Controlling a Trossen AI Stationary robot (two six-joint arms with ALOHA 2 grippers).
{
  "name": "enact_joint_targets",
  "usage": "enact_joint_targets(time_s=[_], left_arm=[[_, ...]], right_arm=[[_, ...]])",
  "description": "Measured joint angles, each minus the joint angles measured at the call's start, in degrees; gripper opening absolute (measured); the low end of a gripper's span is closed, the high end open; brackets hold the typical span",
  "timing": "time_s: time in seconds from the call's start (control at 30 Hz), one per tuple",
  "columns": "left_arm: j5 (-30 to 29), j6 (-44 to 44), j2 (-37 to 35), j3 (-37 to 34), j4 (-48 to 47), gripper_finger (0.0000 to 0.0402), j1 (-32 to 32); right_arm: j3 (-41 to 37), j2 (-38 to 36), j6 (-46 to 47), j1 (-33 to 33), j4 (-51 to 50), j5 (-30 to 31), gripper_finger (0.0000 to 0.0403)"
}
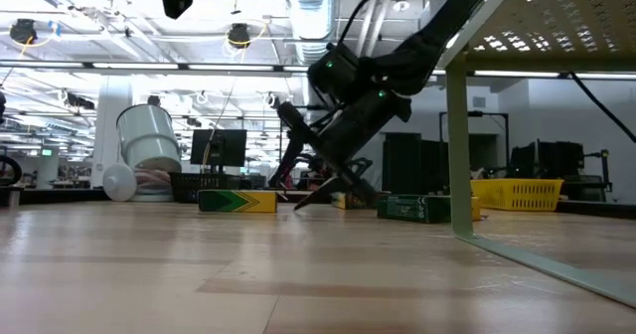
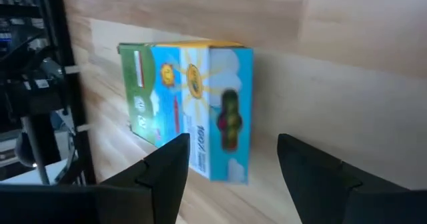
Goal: Pick & Place Office Desk Supplies
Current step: Put the green crayon box into the orange bin
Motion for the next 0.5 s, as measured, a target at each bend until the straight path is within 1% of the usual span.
enact_joint_targets(time_s=[0.23, 0.37, 0.5], left_arm=[[0.5, -0.8, 0.0, 0.0, 0.5, 0.0164, 0.0], [0.5, -1.9, 0.0, 0.0, 1.2, 0.0164, 0.0], [0.5, -2.2, 0.0, 0.0, 1.2, 0.0164, 0.0]], right_arm=[[0.0, 0.4, -0.4, -0.2, 6.8, 0.4, 0.0223], [0.0, 0.4, -0.3, -0.5, 7.4, 0.4, 0.022], [0.0, 0.4, -0.5, -0.3, 7.3, 0.2, 0.0206]])
